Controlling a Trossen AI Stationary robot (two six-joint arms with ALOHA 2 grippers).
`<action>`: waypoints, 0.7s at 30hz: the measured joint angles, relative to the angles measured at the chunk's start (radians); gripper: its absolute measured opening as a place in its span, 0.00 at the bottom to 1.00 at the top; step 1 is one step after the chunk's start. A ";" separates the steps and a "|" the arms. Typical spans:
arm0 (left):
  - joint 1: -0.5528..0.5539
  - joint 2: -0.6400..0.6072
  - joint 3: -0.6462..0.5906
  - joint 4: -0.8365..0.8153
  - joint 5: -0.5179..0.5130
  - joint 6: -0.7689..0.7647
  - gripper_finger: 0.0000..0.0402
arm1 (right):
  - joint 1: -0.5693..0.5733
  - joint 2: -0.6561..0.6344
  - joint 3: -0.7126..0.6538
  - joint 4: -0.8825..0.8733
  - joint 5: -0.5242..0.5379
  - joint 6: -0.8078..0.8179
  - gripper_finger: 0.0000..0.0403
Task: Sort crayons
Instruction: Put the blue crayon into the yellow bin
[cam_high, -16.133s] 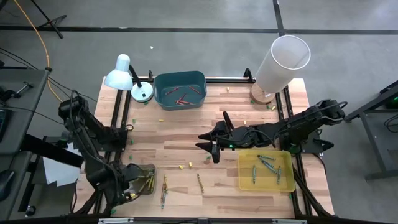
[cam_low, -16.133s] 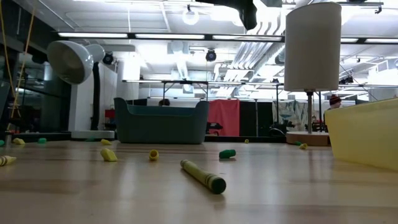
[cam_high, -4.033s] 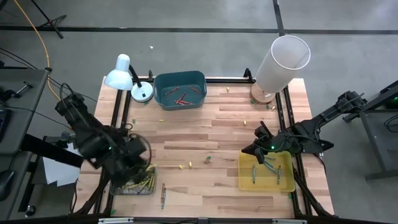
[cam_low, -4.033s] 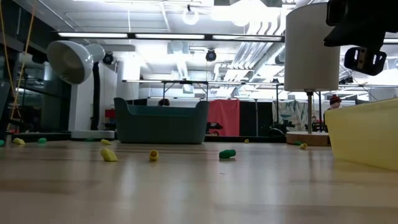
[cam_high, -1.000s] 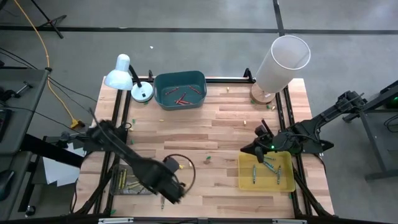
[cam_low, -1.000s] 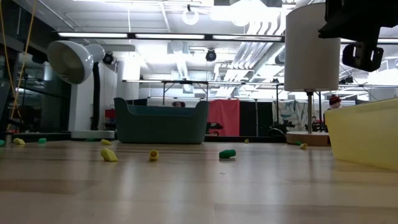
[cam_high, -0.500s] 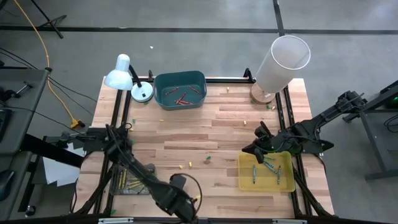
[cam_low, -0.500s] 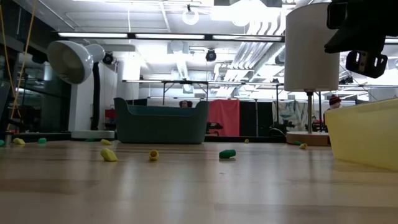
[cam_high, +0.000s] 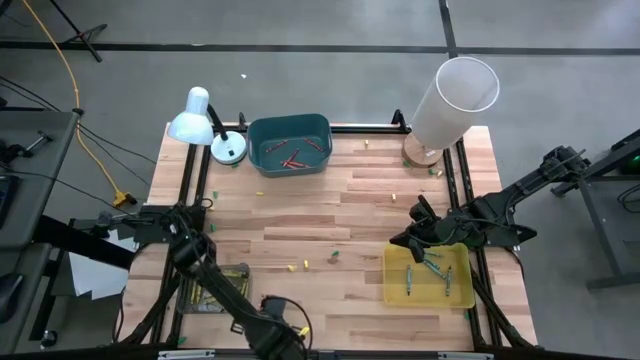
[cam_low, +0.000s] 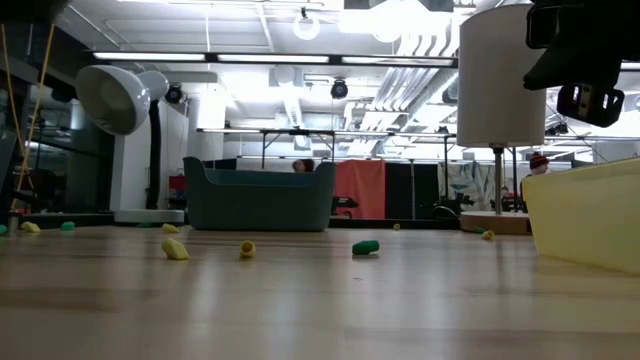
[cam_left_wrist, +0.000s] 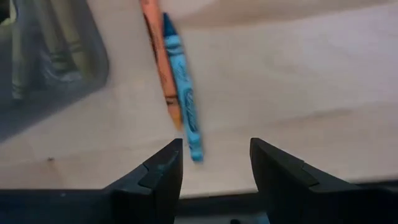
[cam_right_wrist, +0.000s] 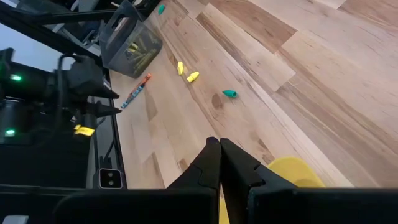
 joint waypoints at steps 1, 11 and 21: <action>0.000 0.000 -0.018 0.013 0.003 0.000 0.43 | 0.000 0.000 0.000 0.000 0.000 0.000 0.00; 0.012 -0.006 -0.090 0.088 0.019 -0.027 0.41 | 0.000 0.000 0.000 0.000 0.000 0.008 0.00; -0.005 -0.005 -0.091 0.059 0.030 -0.093 0.31 | 0.000 0.000 0.000 -0.001 0.004 0.008 0.00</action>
